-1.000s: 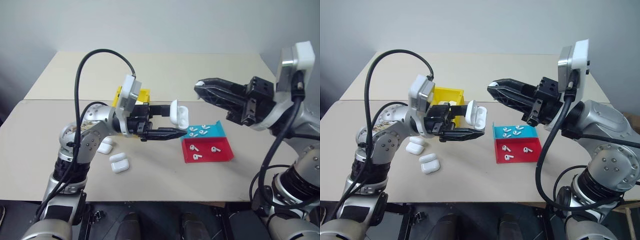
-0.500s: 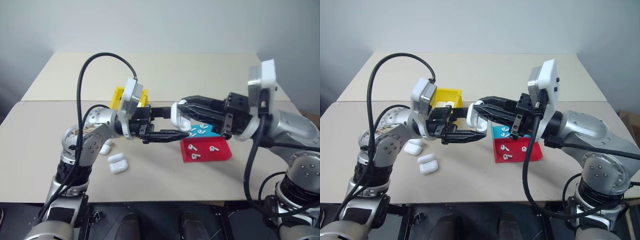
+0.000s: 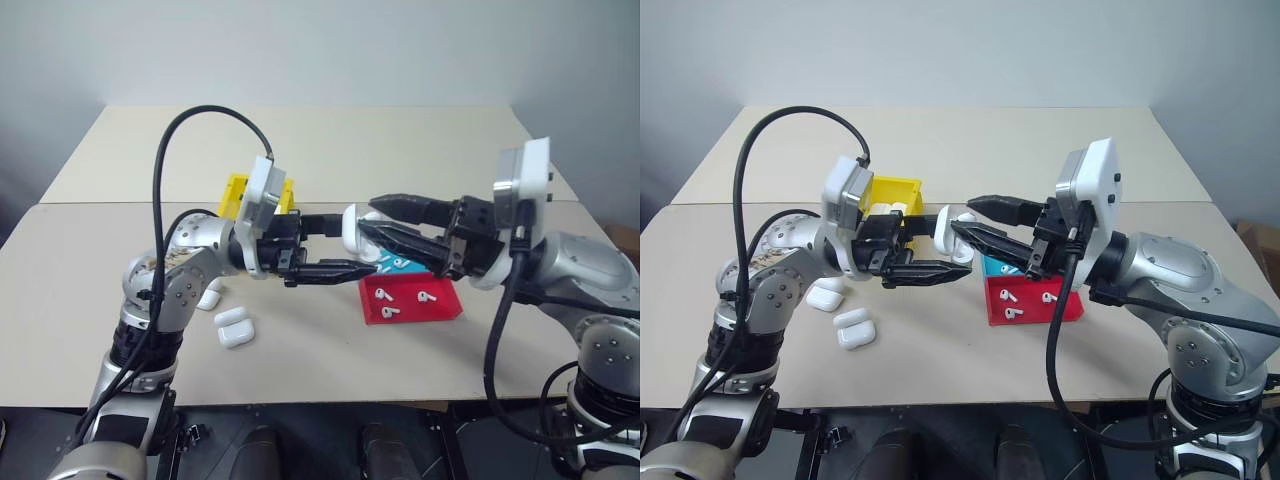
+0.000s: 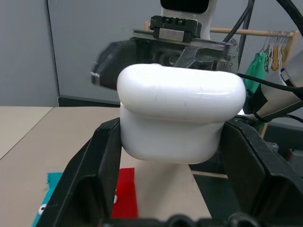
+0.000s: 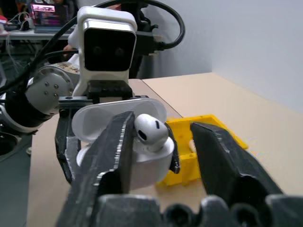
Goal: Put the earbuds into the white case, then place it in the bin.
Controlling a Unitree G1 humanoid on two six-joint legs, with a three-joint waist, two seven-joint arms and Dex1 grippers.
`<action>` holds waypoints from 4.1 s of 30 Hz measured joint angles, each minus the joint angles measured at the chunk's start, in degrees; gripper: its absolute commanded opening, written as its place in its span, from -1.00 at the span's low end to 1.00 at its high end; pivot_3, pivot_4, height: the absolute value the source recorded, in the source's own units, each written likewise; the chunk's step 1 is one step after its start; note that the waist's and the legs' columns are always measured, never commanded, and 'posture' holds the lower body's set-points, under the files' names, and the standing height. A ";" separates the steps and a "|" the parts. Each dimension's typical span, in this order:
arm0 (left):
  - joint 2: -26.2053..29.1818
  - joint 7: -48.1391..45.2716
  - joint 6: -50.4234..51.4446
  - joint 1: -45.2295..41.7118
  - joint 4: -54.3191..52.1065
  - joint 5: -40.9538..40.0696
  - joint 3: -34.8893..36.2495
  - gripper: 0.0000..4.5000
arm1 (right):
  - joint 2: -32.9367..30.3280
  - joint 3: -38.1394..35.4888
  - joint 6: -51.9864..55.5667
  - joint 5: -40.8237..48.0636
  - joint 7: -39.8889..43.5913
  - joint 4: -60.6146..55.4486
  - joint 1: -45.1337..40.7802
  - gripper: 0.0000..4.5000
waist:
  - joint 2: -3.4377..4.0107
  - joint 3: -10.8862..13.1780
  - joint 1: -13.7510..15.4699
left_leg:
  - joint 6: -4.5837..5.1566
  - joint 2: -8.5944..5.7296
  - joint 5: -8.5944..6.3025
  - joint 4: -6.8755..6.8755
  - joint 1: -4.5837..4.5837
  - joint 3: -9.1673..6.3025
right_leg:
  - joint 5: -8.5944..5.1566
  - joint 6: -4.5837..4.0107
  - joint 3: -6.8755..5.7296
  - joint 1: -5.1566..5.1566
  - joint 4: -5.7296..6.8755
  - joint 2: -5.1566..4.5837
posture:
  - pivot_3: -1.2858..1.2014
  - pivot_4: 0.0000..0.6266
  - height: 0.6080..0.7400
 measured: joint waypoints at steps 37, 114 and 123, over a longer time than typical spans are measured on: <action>4.54 -4.16 -3.33 2.17 1.46 0.35 4.11 0.26 | -13.35 40.87 -41.50 -49.02 37.41 59.67 -30.85 -0.35 | 0.02 0.01 -0.51 | -0.01 0.00 0.01 -0.09 -0.02 0.21 | 0.02 0.02 0.11 -0.12 -0.39 0.00 | 0.03 -0.52 1.00; 7.12 2.50 -4.70 8.68 -6.57 -0.94 7.12 0.26 | 8.06 42.78 -79.91 -78.41 41.99 111.38 -47.20 0.14 | 0.08 0.04 -1.94 | -0.62 0.05 0.36 -0.24 0.07 0.19 | 0.03 0.03 0.05 -0.13 0.13 0.00 | 0.03 -0.52 1.00; 7.45 3.10 -4.65 9.47 -7.71 -1.02 7.13 0.26 | 9.15 42.78 -79.79 -79.01 41.68 112.21 -47.17 0.14 | 0.08 0.04 -1.98 | -0.63 0.05 0.36 -0.24 0.07 0.19 | 0.03 0.03 0.05 -0.13 0.13 0.00 | 0.03 -0.52 1.00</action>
